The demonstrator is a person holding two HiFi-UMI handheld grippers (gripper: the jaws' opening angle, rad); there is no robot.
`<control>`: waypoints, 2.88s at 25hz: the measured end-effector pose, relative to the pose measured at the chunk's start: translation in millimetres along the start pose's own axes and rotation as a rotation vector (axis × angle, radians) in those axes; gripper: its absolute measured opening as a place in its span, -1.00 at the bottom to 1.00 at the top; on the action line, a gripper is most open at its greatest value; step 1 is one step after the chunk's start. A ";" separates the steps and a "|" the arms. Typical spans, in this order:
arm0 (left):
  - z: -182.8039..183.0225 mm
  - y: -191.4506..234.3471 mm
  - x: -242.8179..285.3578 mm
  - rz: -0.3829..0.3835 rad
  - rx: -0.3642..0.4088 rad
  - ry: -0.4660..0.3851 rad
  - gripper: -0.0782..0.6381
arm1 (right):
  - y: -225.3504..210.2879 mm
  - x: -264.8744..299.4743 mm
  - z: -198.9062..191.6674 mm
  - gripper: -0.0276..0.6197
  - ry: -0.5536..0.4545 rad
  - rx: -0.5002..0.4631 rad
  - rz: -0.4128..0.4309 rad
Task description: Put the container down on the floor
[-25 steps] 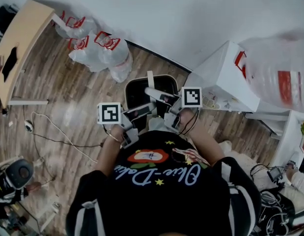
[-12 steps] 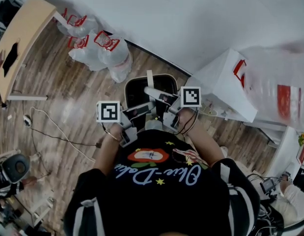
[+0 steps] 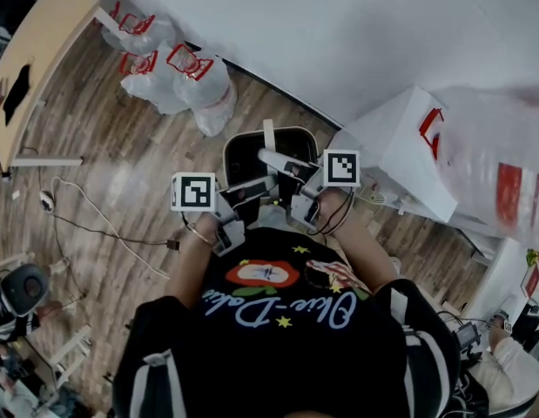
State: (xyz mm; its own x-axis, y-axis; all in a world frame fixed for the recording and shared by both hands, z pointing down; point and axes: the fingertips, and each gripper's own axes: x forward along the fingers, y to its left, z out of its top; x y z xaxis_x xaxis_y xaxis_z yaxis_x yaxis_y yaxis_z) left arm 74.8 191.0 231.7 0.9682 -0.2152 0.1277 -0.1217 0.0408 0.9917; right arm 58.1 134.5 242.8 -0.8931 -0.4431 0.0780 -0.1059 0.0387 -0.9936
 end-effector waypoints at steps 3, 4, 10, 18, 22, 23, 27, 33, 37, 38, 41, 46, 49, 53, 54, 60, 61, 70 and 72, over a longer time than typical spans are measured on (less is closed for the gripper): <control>9.0 3.7 -1.9 0.019 -0.001 0.009 -0.64 | -2.5 5.9 6.2 -0.70 -0.005 0.023 -0.020; 11.1 3.3 -2.1 0.017 -0.006 0.012 -0.64 | -2.2 7.7 8.0 -0.70 -0.009 0.023 -0.020; 21.0 2.2 -1.7 0.013 0.008 0.050 -0.64 | -3.0 11.4 18.0 -0.70 -0.051 0.009 -0.035; 46.2 -0.6 -2.2 0.009 -0.018 0.093 -0.64 | -4.3 29.2 39.0 -0.70 -0.080 -0.010 -0.057; 71.5 2.8 -11.6 0.014 -0.021 0.123 -0.64 | -7.0 51.8 54.2 -0.70 -0.086 -0.010 -0.077; 71.1 4.8 -12.4 0.027 -0.002 0.133 -0.64 | -6.3 50.5 53.7 -0.70 -0.090 -0.010 -0.077; 79.1 9.4 -14.4 0.016 -0.019 0.148 -0.64 | -15.7 56.5 57.8 -0.70 -0.095 -0.003 -0.126; 136.1 39.6 -30.3 0.039 0.013 0.185 -0.64 | -39.7 104.9 85.0 -0.70 -0.074 0.022 -0.181; 151.0 51.8 -32.4 0.024 0.013 0.204 -0.64 | -51.2 116.9 92.9 -0.70 -0.069 0.020 -0.217; 155.2 55.6 -32.3 0.022 0.014 0.206 -0.64 | -54.6 119.8 96.5 -0.70 -0.066 0.003 -0.222; 167.4 69.9 -30.5 0.021 0.003 0.211 -0.64 | -69.8 128.6 104.2 -0.70 -0.065 0.006 -0.240; 181.1 86.0 -19.7 0.036 -0.006 0.188 -0.64 | -91.8 130.9 116.1 -0.70 -0.052 0.045 -0.273; 191.7 99.8 -6.0 0.037 -0.028 0.158 -0.64 | -108.8 132.8 130.5 -0.70 -0.017 0.032 -0.266; 203.9 121.2 13.5 0.035 -0.035 0.130 -0.64 | -134.9 129.1 146.5 -0.70 0.015 0.031 -0.280; 204.9 124.3 16.6 0.031 -0.041 0.118 -0.64 | -137.6 129.2 148.8 -0.70 0.023 0.022 -0.279; 208.3 139.7 24.6 0.026 -0.065 0.060 -0.64 | -146.7 134.6 152.8 -0.70 0.060 -0.004 -0.266; 208.0 141.5 25.4 0.029 -0.069 0.056 -0.64 | -149.1 134.0 153.2 -0.70 0.065 -0.012 -0.270; 211.2 158.9 35.6 0.030 -0.091 0.045 -0.63 | -169.7 132.5 159.6 -0.69 0.090 -0.039 -0.300; 211.6 159.1 35.7 0.032 -0.096 0.045 -0.63 | -169.5 134.1 159.2 -0.69 0.094 -0.033 -0.305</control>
State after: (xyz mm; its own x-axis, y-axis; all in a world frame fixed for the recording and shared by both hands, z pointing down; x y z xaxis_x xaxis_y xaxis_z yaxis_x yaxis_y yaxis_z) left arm 43.7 -16.7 396.9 0.9733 -0.1679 0.1568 -0.1338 0.1404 0.9810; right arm 25.9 -74.1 408.7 -0.8542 -0.3545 0.3803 -0.3875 -0.0536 -0.9203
